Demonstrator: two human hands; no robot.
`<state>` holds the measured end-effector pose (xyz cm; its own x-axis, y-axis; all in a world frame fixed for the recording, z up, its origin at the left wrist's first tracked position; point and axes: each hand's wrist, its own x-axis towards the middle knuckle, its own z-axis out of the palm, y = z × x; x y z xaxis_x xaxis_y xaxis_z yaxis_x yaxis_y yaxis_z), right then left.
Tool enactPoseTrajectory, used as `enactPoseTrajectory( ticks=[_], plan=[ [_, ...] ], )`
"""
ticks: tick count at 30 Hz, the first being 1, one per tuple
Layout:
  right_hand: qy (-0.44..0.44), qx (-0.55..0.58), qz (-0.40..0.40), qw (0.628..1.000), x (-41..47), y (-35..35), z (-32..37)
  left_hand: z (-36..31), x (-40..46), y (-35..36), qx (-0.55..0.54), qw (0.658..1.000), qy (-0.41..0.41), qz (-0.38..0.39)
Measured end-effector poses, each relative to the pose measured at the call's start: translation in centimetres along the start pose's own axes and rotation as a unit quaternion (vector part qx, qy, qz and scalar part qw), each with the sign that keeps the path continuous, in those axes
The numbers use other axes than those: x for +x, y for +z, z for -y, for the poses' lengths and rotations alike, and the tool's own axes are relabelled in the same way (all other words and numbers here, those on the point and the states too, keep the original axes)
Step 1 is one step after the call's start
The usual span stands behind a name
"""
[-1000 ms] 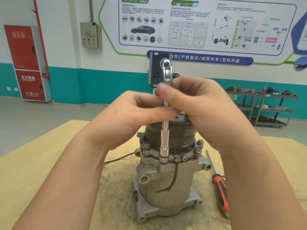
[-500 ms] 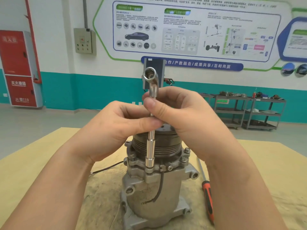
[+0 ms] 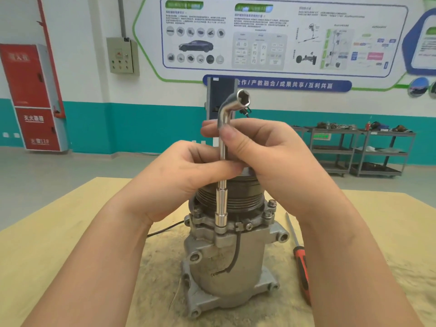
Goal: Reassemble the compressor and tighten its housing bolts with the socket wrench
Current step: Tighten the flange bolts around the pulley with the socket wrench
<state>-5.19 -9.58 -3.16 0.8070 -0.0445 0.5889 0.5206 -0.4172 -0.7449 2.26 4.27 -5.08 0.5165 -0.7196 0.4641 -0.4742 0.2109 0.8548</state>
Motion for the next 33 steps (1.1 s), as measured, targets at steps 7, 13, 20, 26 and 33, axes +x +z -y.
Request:
enactPoseTrajectory(
  ticks=[7, 13, 20, 26, 33],
  plan=[
    [-0.016, -0.022, -0.065, 0.998, 0.2, 0.4, -0.3, 0.0, 0.0, -0.4, -0.008, 1.000, 0.008, 0.019],
    [-0.002, -0.035, -0.014, 0.999, -0.4, -0.1, 0.5, 0.3, 0.0, -0.8, 0.005, 1.000, 0.003, 0.008],
    [-0.067, 0.027, -0.151, 0.986, 0.3, 3.4, 1.3, -1.0, -0.5, -2.6, -0.030, 0.997, 0.062, -0.029],
    [-0.043, -0.004, -0.156, 0.987, 0.7, 4.3, 1.1, -0.6, -0.8, -3.5, -0.005, 0.999, 0.039, -0.019],
    [-0.002, -0.007, -0.122, 0.993, 0.7, 4.1, 1.1, -0.3, -0.8, -4.0, 0.000, 1.000, 0.022, -0.014]
  ],
)
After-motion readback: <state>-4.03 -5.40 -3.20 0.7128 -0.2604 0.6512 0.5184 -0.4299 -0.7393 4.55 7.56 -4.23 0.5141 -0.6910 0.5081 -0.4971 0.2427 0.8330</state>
